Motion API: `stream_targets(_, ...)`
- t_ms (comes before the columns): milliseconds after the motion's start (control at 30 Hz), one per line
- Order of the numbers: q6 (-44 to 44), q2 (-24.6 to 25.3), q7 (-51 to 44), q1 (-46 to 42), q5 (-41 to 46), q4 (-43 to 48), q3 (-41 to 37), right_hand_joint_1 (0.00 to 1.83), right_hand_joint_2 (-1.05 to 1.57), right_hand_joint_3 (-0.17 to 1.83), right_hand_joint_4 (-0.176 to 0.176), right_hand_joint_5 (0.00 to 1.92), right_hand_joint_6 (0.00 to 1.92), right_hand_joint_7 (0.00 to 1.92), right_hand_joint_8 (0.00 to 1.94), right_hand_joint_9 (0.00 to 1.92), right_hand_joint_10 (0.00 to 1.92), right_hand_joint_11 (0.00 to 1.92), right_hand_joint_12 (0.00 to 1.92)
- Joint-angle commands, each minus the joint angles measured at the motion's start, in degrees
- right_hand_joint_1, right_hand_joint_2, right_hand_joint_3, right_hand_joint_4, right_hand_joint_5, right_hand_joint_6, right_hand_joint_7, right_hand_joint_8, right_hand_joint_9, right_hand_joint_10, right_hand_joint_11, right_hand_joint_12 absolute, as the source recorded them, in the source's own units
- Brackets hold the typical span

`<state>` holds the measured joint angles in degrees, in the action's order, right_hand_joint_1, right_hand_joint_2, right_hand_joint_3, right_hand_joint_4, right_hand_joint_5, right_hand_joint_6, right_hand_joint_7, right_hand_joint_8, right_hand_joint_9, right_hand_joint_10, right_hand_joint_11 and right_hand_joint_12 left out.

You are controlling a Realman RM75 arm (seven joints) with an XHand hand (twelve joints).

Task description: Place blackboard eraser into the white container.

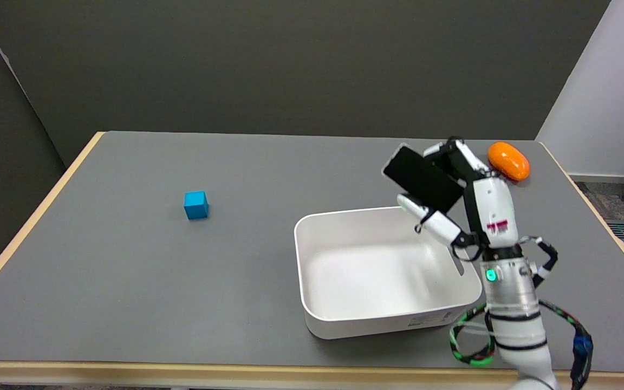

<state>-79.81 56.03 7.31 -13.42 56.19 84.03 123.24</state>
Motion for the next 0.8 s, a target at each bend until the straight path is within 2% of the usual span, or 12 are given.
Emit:
stream_targets(33, -0.37, 0.61, 3.29, -4.35, 11.97, -3.37, 4.84, 1.19, 1.25, 0.07, -0.176, 0.5, 1.5, 0.84, 1.42, 0.79, 1.33, 0.57, 1.77)
stream_targets(167, -0.81, 0.53, 4.68, -4.25, 13.04, -3.94, 4.84, 1.19, 1.25, 0.08, -0.176, 0.5, 1.5, 0.84, 1.42, 0.78, 1.33, 0.57, 1.76)
stream_targets(300, -4.3, 0.72, 16.97, -4.7, 9.94, -8.21, 5.0, 1.18, 1.21, 0.16, -0.176, 0.5, 1.52, 0.84, 1.41, 0.76, 1.37, 0.51, 1.74)
stream_targets(333, -5.4, 0.87, 19.6, -4.67, 8.53, -9.74, 5.0, 1.07, 1.07, 0.43, -0.126, 0.49, 1.34, 0.81, 1.28, 0.74, 1.37, 0.48, 1.72)
stream_targets(367, -6.84, 1.07, 23.25, -4.48, 6.59, -11.76, 5.0, 0.86, 0.84, 0.88, -0.038, 0.47, 1.02, 0.76, 1.04, 0.71, 1.36, 0.44, 1.68)
stream_targets(433, -8.96, 1.32, 29.01, -3.84, 4.14, -14.37, 5.0, 0.76, 0.8, 0.9, -0.053, 0.36, 0.79, 0.63, 0.82, 0.55, 1.23, 0.28, 1.52)
stream_targets(500, -11.36, 1.77, 33.29, -2.8, 2.09, -16.06, 5.0, 0.73, 0.78, 0.91, -0.059, 0.29, 0.63, 0.53, 0.68, 0.45, 1.13, 0.2, 1.44)
stream_targets(567, -12.93, 1.96, 34.82, -2.0, 1.41, -16.6, 5.04, 0.58, 0.74, 0.87, -0.031, 0.16, 0.39, 0.23, 0.38, 0.16, 0.79, 0.04, 1.24)
stream_targets(633, -13.92, 1.97, 35.58, -1.32, 0.84, -16.42, 5.08, 0.5, 0.66, 0.94, -0.017, 0.04, 0.21, 0.03, 0.12, 0.02, 0.37, 0.0, 1.03)
stream_targets(733, -15.47, 1.85, 36.71, -0.27, -0.27, -16.29, 5.08, 0.44, 0.6, 0.86, -0.001, 0.0, 0.09, 0.0, 0.0, 0.0, 0.0, 0.0, 0.89)
stream_targets(800, -15.95, 1.81, 37.8, 0.4, -1.34, -16.18, 5.08, 0.44, 0.65, 0.68, -0.003, 0.0, 0.03, 0.0, 0.0, 0.0, 0.0, 0.0, 0.84)
